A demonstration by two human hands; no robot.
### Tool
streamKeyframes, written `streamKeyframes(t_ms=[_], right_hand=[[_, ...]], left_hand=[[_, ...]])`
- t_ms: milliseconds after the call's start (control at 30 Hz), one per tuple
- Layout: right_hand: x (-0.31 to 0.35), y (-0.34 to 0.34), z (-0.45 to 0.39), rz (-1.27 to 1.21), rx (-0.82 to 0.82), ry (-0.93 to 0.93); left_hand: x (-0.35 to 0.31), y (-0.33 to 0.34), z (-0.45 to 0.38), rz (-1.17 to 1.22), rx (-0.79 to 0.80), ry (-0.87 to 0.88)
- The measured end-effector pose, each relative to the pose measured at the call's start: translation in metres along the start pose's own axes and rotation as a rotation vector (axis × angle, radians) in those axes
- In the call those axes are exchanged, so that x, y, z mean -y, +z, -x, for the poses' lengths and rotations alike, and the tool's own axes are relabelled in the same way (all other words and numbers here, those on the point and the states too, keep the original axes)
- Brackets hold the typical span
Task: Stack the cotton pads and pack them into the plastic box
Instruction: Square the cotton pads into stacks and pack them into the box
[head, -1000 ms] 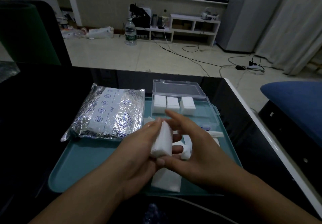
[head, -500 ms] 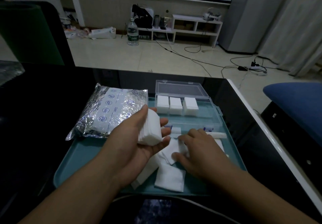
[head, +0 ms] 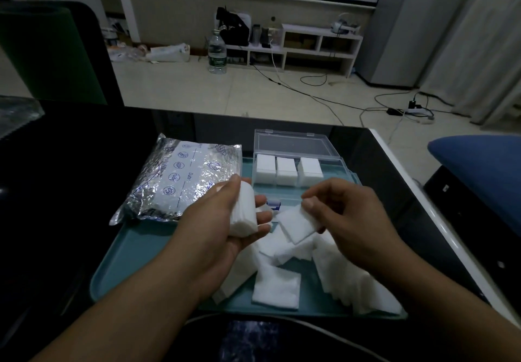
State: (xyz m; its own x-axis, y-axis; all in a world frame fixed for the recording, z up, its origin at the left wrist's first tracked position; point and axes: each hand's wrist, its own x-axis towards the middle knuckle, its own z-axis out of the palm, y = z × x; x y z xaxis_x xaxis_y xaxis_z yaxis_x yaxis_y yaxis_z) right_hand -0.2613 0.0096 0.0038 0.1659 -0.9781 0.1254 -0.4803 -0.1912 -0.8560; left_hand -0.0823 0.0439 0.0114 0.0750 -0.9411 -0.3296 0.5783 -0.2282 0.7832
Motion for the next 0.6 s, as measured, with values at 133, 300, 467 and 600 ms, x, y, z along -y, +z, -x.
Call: streamKeyframes(t_ms=[133,300,467,600], right_hand=[[0.008,-0.01,0.004,-0.189,0.062,-0.034],[0.014,-0.003,0.008,-0.11,0.138,-0.093],[0.005,0.008,0.009,0.007,0.045,-0.123],[0.0,0.006,0.009,0.104,0.069,-0.173]], left_hand=[[0.006,0.003,0.0,-0.085,-0.015,0.018],[0.018,0.01,0.007,-0.091,0.108,-0.178],[0.016,0.012,0.009,-0.008,0.179,-0.235],[0.015,0.009,0.007,-0.011,0.153,-0.191]])
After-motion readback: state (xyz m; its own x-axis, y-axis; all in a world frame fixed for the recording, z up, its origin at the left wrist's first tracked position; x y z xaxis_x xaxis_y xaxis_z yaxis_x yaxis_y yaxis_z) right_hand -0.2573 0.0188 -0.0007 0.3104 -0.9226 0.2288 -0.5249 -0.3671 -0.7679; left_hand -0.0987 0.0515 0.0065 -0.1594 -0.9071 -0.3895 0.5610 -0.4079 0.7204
